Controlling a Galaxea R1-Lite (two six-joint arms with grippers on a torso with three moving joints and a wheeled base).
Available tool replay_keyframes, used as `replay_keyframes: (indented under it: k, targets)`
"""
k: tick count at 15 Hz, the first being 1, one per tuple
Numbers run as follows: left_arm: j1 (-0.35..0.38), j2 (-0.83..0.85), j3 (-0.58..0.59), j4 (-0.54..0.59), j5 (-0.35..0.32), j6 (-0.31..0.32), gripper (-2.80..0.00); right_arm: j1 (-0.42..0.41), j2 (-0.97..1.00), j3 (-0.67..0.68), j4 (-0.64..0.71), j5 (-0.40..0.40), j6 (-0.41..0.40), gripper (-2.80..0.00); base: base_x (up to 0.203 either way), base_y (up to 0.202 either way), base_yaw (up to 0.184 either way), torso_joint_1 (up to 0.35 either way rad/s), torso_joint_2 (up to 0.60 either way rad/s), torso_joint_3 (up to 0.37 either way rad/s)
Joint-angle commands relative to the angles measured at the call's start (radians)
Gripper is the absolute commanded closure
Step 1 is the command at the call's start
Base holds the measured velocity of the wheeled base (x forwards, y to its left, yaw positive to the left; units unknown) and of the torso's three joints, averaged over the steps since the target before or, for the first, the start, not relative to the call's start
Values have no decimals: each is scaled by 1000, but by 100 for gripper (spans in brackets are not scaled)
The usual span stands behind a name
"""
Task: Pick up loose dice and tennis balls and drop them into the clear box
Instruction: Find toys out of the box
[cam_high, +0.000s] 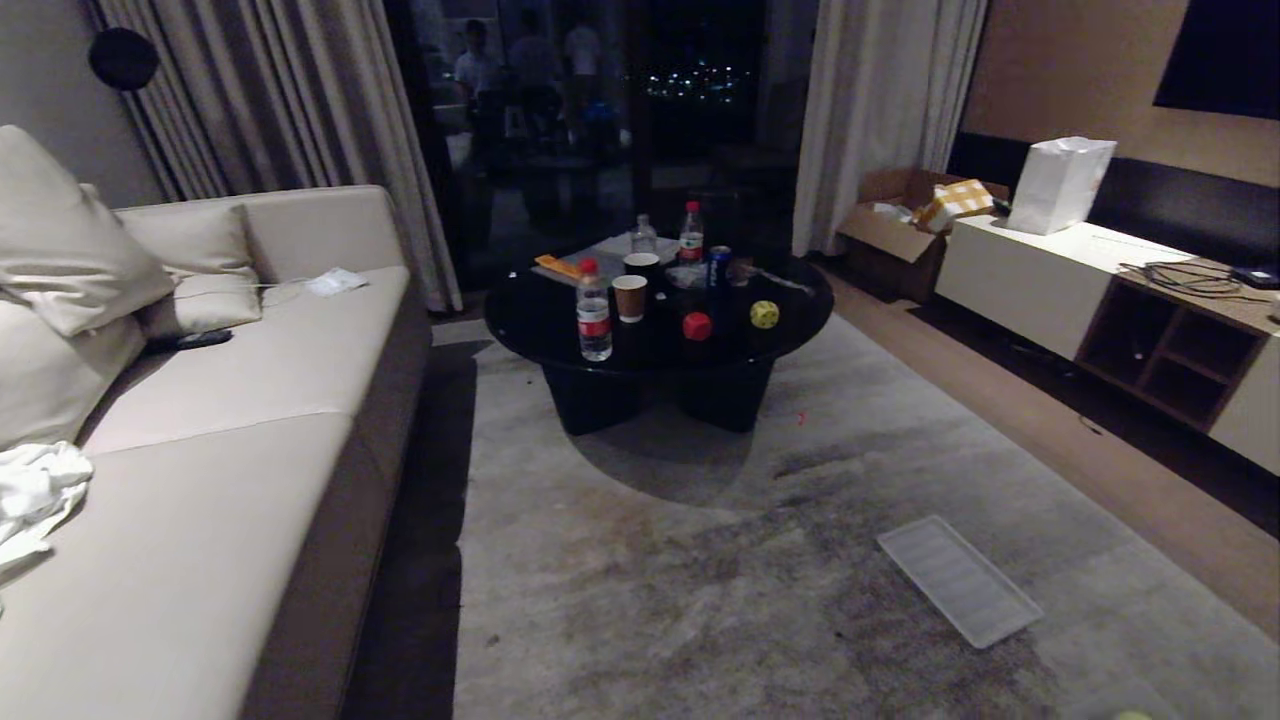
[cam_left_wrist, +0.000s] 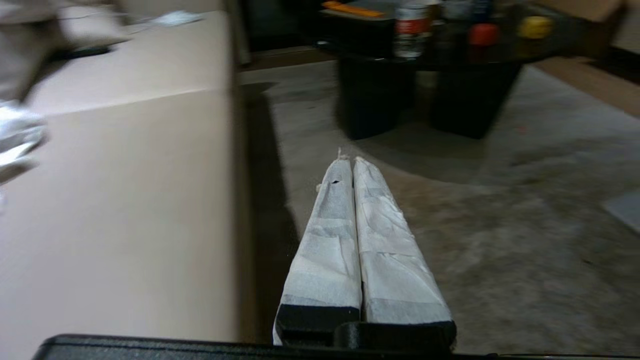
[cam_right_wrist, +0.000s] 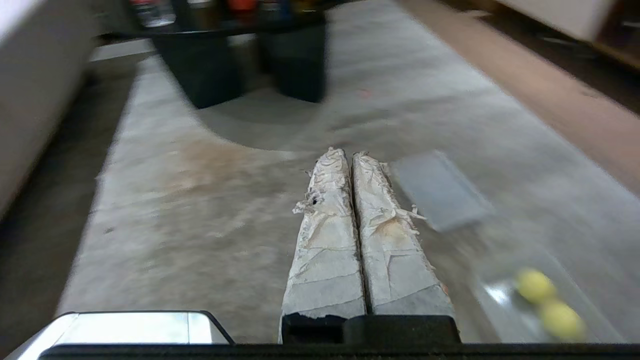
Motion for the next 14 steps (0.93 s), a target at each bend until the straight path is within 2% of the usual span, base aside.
replay_keyframes:
  k: [1, 11, 14]
  targets:
    - [0, 2, 2, -1, 1, -1, 0, 0, 1, 0, 1, 0, 0, 0, 1, 12, -163, 7, 6, 2]
    - [0, 2, 2, -1, 4, -2, 0, 0, 1, 0, 1, 2, -2, 0, 1, 10, -162, 3, 3, 3]
    - [0, 2, 2, 1, 5, -5, 0, 0, 1, 0, 1, 1, -1, 0, 0, 5, -75, 3, 0, 0]
